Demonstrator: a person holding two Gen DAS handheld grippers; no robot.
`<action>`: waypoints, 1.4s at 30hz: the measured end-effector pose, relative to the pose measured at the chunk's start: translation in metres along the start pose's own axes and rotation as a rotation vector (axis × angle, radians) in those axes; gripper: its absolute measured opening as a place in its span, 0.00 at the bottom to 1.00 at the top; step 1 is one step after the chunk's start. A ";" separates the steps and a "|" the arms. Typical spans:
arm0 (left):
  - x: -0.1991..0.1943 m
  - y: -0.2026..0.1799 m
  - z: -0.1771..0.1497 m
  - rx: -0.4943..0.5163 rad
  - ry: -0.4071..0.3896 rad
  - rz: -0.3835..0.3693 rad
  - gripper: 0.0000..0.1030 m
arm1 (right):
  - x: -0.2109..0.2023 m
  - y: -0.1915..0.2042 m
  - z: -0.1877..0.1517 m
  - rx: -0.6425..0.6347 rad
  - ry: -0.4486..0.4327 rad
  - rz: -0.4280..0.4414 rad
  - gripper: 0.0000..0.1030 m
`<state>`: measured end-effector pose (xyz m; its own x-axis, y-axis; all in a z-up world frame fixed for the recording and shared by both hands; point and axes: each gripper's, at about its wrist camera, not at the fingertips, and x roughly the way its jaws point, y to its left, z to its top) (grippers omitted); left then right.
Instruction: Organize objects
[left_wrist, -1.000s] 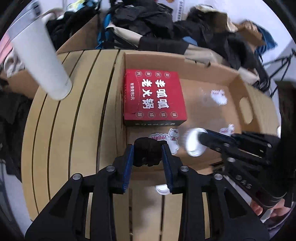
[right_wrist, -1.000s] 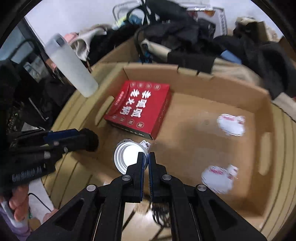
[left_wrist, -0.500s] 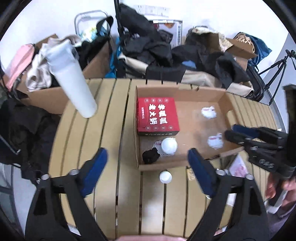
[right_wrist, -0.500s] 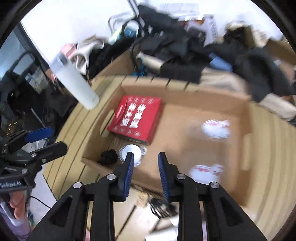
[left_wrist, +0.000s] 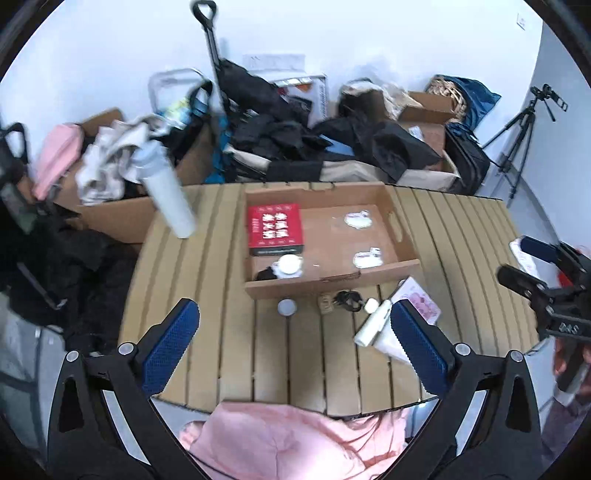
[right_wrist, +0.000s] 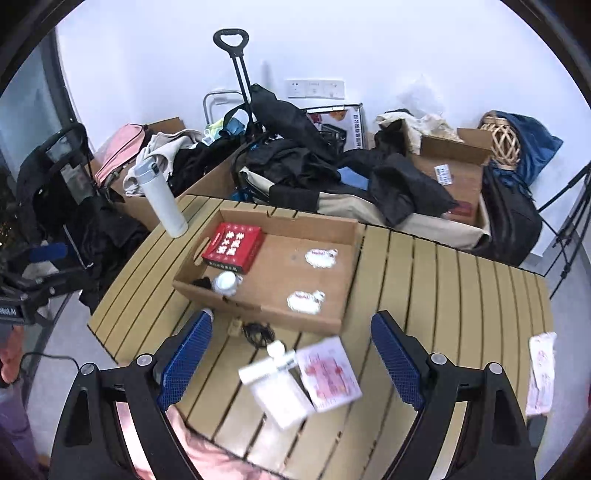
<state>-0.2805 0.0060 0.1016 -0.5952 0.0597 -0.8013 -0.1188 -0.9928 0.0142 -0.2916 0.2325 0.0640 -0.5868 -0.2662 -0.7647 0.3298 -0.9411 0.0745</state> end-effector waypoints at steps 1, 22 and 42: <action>-0.014 -0.003 -0.011 -0.013 -0.043 0.029 1.00 | -0.008 0.001 -0.007 -0.007 -0.010 -0.006 0.88; -0.057 -0.058 -0.212 -0.028 -0.127 -0.132 1.00 | -0.058 0.043 -0.212 0.011 -0.103 0.116 0.88; 0.140 -0.001 -0.121 -0.180 -0.023 -0.049 0.83 | 0.051 0.035 -0.167 0.041 -0.036 0.129 0.76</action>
<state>-0.2672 0.0028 -0.0829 -0.6103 0.1092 -0.7846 -0.0055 -0.9910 -0.1336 -0.1861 0.2208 -0.0790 -0.5675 -0.3923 -0.7239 0.3740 -0.9061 0.1978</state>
